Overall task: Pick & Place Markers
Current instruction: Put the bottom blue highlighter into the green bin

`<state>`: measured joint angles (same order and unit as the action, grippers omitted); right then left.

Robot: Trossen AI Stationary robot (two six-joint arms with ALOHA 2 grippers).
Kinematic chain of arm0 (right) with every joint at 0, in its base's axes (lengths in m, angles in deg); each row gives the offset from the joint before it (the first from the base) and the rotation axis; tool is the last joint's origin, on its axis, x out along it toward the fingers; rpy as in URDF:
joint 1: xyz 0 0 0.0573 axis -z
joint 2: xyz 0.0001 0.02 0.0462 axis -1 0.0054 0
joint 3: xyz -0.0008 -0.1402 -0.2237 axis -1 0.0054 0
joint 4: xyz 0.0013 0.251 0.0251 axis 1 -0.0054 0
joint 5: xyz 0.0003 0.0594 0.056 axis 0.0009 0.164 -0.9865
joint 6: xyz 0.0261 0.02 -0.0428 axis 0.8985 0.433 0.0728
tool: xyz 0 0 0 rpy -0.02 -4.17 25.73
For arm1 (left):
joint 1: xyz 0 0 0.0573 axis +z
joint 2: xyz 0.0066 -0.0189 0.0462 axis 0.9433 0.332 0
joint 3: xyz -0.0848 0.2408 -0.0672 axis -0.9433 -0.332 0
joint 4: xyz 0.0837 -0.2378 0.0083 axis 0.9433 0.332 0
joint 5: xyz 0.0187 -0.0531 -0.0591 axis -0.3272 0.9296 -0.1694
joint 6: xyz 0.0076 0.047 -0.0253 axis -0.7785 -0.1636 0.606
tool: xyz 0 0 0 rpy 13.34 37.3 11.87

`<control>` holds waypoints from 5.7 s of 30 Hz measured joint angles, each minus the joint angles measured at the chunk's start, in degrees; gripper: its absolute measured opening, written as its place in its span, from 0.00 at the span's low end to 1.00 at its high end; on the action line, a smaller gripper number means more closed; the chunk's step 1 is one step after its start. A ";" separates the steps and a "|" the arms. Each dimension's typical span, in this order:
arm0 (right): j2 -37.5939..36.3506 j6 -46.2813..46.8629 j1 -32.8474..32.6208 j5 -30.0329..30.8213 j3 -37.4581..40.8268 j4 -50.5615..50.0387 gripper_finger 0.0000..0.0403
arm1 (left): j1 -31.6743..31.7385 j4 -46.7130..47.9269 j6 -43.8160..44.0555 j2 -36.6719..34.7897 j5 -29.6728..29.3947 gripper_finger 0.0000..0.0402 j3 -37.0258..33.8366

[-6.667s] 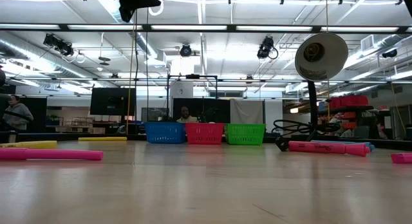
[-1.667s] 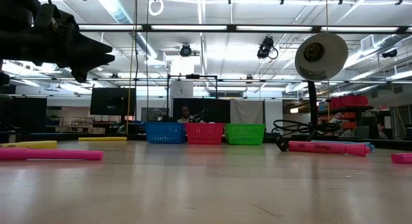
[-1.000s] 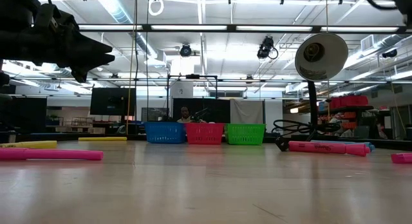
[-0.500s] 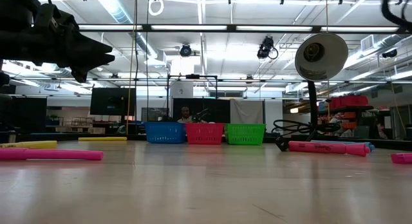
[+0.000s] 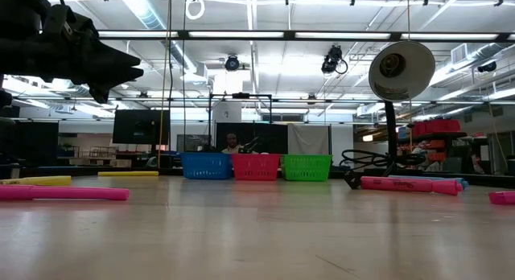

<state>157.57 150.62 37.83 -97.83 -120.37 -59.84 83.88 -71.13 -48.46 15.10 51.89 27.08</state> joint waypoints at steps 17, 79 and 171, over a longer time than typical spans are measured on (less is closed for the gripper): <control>-0.23 1.01 -4.13 -0.43 7.17 14.92 0.69 | 0.00 -0.02 0.00 0.02 0.01 0.35 0.00; -4.96 -4.42 -5.59 16.25 13.02 20.71 0.69 | 0.00 -0.01 0.00 0.00 0.01 0.35 0.00; -14.25 -8.39 6.45 23.31 8.42 9.19 0.14 | 0.00 0.00 0.00 0.01 -0.01 0.35 0.01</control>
<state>143.31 142.23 44.28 -74.52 -111.96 -50.65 83.88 -71.13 -48.46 15.11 51.88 27.10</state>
